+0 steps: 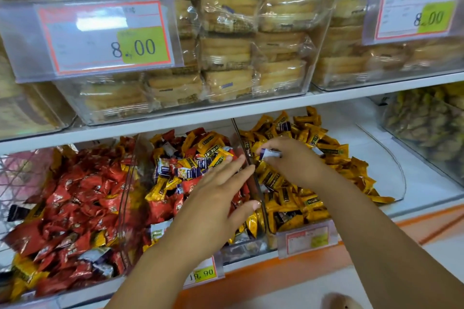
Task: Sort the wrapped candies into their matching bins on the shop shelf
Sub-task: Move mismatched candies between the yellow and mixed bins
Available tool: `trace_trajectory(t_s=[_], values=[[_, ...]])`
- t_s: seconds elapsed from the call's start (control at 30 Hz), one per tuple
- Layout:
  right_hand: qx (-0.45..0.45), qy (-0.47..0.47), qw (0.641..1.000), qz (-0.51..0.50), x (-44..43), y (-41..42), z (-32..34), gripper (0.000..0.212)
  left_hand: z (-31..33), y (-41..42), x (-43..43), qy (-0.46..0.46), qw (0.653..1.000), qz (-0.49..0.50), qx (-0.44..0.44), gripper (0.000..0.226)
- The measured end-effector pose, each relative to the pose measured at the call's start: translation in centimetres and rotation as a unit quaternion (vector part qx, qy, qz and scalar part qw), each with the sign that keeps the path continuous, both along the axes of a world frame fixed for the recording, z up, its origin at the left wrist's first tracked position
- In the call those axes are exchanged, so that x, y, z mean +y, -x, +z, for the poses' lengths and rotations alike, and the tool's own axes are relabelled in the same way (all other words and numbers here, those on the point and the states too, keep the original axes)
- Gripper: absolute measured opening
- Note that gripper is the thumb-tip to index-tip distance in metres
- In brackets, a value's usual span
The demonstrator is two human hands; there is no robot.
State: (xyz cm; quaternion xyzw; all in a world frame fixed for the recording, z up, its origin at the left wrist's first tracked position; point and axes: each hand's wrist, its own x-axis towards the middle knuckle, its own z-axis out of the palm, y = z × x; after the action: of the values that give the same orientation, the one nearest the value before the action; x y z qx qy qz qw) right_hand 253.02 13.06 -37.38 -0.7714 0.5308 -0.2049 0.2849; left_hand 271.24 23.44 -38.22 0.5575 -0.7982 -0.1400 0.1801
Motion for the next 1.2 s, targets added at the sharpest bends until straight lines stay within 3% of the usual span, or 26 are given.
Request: trace_trajectory(t_s=[0.13,0.27,0.33,0.43,0.5,0.57,0.7,0.9,1.03,1.2], values=[[-0.002,-0.047,0.999,0.008,1.0,0.8,0.2,0.018,0.1,-0.1,0.0,0.006,1.0,0.011,-0.01,0.066],[0.111,-0.153,0.98,0.065,2.2,0.7,0.8,0.03,-0.4,-0.1,0.1,0.01,1.0,0.007,-0.024,0.065],[0.131,-0.13,0.981,0.061,2.2,0.3,0.4,0.028,-0.4,-0.2,0.1,0.005,1.0,0.012,-0.023,0.062],[0.068,-0.047,0.996,0.02,1.1,0.6,0.6,0.012,0.0,-0.2,0.1,0.006,1.0,0.018,-0.016,0.058],[-0.011,-0.021,0.999,-0.025,0.1,0.8,0.5,0.018,0.1,-0.2,0.1,0.004,1.0,0.016,-0.015,0.058],[-0.035,0.003,0.999,-0.025,-0.7,-0.2,-0.2,0.027,0.0,-0.1,0.0,0.001,1.0,0.016,-0.011,0.057],[0.078,0.028,0.996,0.014,-2.0,-3.0,-3.1,0.033,-0.1,-0.4,-0.2,-0.002,1.0,0.023,0.007,0.051],[0.201,0.014,0.98,0.003,-2.6,-4.2,-3.5,0.062,-0.1,-0.5,-0.2,-0.009,1.0,0.02,0.014,0.049],[0.234,0.011,0.972,0.001,-3.3,-4.6,-3.7,0.058,-0.1,-0.4,0.0,-0.012,0.999,0.022,0.021,0.051],[0.21,0.015,0.977,-0.016,-3.5,-4.4,-3.2,0.048,-0.2,-0.7,-0.1,-0.013,0.999,0.025,0.021,0.05]])
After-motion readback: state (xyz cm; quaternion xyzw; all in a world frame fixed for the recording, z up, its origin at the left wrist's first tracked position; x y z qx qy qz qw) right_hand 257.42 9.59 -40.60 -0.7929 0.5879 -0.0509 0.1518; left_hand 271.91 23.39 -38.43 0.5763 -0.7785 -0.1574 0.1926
